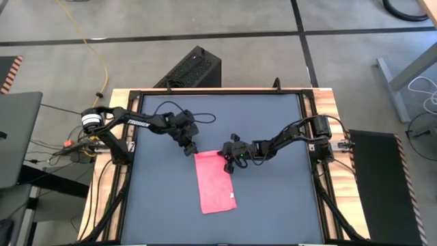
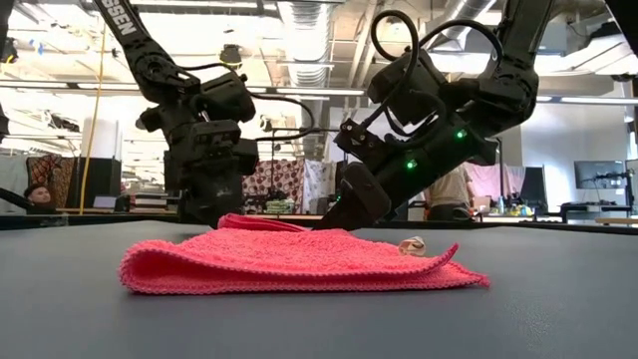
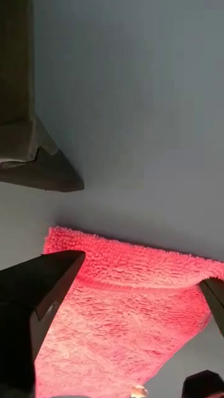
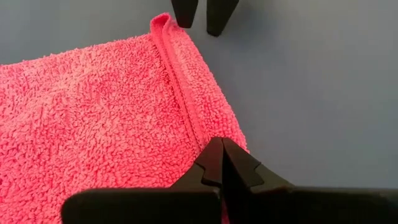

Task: Roll towel
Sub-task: Roll the light red towel

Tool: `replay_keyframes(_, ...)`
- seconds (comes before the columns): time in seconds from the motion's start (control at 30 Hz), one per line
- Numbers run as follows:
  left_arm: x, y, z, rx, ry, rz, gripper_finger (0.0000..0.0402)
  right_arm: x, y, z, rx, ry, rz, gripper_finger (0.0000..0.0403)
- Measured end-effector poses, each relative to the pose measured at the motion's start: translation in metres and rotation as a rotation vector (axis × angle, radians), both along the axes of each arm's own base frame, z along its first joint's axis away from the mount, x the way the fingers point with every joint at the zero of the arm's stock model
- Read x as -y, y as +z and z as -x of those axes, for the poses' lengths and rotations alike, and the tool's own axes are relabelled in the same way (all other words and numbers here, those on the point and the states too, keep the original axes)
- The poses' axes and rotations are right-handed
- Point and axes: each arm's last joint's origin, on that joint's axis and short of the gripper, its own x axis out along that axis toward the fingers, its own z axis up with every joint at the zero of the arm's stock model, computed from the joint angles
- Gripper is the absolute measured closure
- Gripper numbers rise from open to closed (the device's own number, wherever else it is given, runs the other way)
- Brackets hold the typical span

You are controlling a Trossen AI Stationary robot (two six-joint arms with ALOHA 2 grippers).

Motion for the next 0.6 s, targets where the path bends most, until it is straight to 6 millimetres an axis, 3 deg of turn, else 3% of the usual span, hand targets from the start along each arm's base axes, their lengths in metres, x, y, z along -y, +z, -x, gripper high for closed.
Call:
replay_keyframes(0.4, 0.021, -0.003, -0.003, -0.021, -0.137, -0.031, 0.0244, 0.0, 0.0, 0.0, -0.003, 0.008, 0.014, 0.0381)
replay_keyframes(0.6, 0.026, -0.005, -0.003, -0.06, -0.141, -0.13, 0.0293, 0.0, 0.0, 0.0, -0.002, 0.009, 0.015, 0.0381)
